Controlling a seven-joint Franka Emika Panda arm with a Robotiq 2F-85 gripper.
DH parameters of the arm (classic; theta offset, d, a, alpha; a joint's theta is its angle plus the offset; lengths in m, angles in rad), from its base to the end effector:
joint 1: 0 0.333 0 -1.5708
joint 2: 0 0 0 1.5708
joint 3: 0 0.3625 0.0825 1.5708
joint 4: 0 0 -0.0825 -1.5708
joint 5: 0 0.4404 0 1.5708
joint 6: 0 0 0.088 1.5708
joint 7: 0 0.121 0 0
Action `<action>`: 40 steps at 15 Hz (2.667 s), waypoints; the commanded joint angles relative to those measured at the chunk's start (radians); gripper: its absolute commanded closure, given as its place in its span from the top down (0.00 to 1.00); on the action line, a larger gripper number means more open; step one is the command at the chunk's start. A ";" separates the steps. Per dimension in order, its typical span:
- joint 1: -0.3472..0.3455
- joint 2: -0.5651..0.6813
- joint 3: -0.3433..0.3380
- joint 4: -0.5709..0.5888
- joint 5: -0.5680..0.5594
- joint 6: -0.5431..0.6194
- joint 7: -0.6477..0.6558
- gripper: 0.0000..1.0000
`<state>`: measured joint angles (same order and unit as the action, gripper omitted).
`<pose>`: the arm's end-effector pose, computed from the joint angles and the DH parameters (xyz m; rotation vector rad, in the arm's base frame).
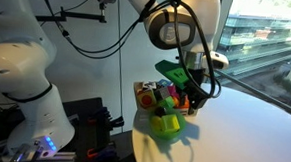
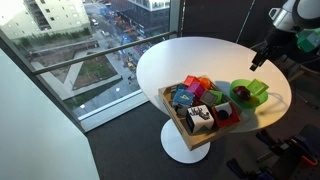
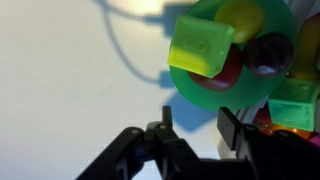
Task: Put the yellow block on the table
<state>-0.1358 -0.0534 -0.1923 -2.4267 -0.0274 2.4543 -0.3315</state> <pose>0.4978 -0.1695 0.3260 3.1058 0.0369 0.1137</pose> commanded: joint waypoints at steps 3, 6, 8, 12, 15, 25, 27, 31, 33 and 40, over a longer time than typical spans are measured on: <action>-0.006 -0.003 0.008 0.002 0.016 -0.034 -0.007 0.73; -0.006 -0.005 0.008 0.002 0.017 -0.038 -0.007 0.83; -0.006 -0.005 0.008 0.003 0.017 -0.038 -0.007 0.83; -0.007 -0.005 0.010 -0.008 0.001 -0.031 0.016 1.00; -0.010 -0.010 0.011 -0.023 -0.018 -0.025 0.051 1.00; -0.013 -0.004 0.011 -0.059 -0.079 -0.040 0.140 1.00; -0.014 -0.001 0.010 -0.065 -0.081 -0.039 0.145 1.00; -0.014 0.015 0.010 -0.067 -0.092 -0.034 0.151 1.00; -0.014 0.024 0.010 -0.067 -0.100 -0.031 0.156 1.00; -0.013 0.055 0.010 -0.065 -0.149 -0.033 0.198 1.00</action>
<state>-0.1359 -0.0053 -0.1903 -2.4966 -0.1325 2.4283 -0.1763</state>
